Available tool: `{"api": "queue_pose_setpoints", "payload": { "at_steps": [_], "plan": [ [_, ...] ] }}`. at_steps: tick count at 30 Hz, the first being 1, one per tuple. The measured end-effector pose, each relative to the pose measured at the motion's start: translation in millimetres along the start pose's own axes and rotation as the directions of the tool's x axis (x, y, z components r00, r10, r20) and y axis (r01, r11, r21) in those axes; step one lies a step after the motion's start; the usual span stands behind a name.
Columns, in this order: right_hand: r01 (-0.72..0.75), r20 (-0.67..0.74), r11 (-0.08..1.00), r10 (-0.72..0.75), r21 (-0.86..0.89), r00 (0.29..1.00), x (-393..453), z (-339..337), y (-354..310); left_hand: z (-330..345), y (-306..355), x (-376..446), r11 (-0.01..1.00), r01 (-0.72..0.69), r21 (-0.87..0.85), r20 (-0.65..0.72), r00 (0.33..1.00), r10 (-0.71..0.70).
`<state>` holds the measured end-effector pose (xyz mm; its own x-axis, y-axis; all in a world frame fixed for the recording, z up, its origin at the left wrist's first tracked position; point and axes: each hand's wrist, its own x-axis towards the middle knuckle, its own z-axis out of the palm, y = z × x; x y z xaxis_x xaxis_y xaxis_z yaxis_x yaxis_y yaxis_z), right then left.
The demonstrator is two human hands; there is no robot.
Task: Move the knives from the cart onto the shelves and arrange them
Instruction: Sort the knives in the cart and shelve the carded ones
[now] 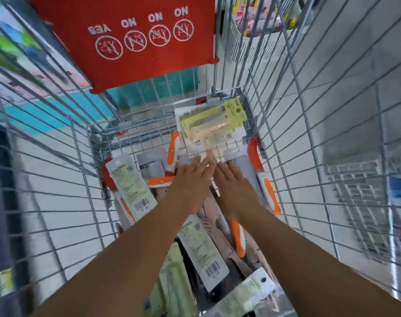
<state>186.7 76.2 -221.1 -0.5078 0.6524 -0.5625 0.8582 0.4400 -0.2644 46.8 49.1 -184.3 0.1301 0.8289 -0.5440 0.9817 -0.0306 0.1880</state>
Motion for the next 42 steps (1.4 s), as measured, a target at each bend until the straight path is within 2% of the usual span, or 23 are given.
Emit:
{"api": "queue_pose_setpoints", "payload": {
  "at_steps": [6, 11, 13, 16, 19, 21, 23, 25, 27, 31, 36, 39, 42],
  "plan": [
    [0.016, 0.157, 1.0, -0.012, -0.022, 0.988, -48.1, 5.6, 4.8, 6.3, 25.5, -27.1, 0.999, -0.031, 0.024, 0.126, 0.992, 0.028],
    [-0.061, 0.14, 0.998, 0.056, 0.033, 0.989, -71.7, -14.5, -3.2, 14.2, 37.3, -45.2, 0.997, -0.071, 0.013, 0.138, 0.988, 0.069],
    [-0.079, 0.14, 0.997, 0.076, 0.017, 0.987, -67.0, -17.4, -4.9, 13.8, 38.1, -51.8, 0.998, -0.048, -0.036, 0.115, 0.992, 0.052],
    [-0.039, 0.063, 0.999, 0.039, 0.006, 0.997, -61.5, -22.1, -10.3, 19.6, 31.4, -60.3, 0.977, 0.089, -0.196, -0.021, 0.995, -0.095],
    [-0.001, -0.008, 0.989, 0.002, 0.146, 1.0, -61.8, -28.7, -23.5, 26.3, 14.6, -73.6, 0.905, 0.25, -0.344, -0.138, 0.94, -0.312],
    [0.058, 0.004, 0.977, -0.06, 0.205, 0.998, -58.1, -30.5, -37.9, 26.9, 0.6, -85.1, 0.826, 0.401, -0.396, -0.153, 0.858, -0.49],
    [0.096, -0.001, 0.968, -0.099, 0.232, 0.995, -52.4, -31.9, -52.3, 27.3, -13.9, -93.8, 0.728, 0.559, -0.398, -0.098, 0.763, -0.639],
    [0.125, 0.004, 0.965, -0.13, 0.232, 0.992, -45.2, -35.1, -64.9, 29.5, -24.8, -99.6, 0.638, 0.648, -0.415, 0.01, 0.705, -0.709],
    [0.161, 0.032, 0.96, -0.173, 0.229, 0.984, -38.3, -36.7, -74.2, 32.0, -30.6, -100.1, 0.59, 0.661, -0.463, 0.063, 0.688, -0.723],
    [0.273, 0.128, 0.957, -0.285, 0.102, 0.95, -38.3, -31.8, -81.9, 31.0, -38.2, -90.4, 0.553, 0.689, -0.468, 0.007, 0.629, -0.777],
    [0.165, 0.161, 0.986, -0.167, 0.021, 0.973, -61.5, -15.0, -87.3, 17.4, -41.6, -84.9, 0.487, 0.745, -0.457, 0.073, 0.577, -0.814],
    [0.089, 0.205, 0.991, -0.108, 0.102, 0.973, -67.7, -3.8, -91.7, 8.3, -40.5, -92.1, 0.449, 0.699, -0.557, 0.011, 0.547, -0.837],
    [0.05, 0.205, 0.998, -0.059, 0.05, 0.977, -77.5, 0.8, -99.3, 8.9, -40.2, -102.3, 0.433, 0.664, -0.61, -0.025, 0.53, -0.848]
  ]
}}
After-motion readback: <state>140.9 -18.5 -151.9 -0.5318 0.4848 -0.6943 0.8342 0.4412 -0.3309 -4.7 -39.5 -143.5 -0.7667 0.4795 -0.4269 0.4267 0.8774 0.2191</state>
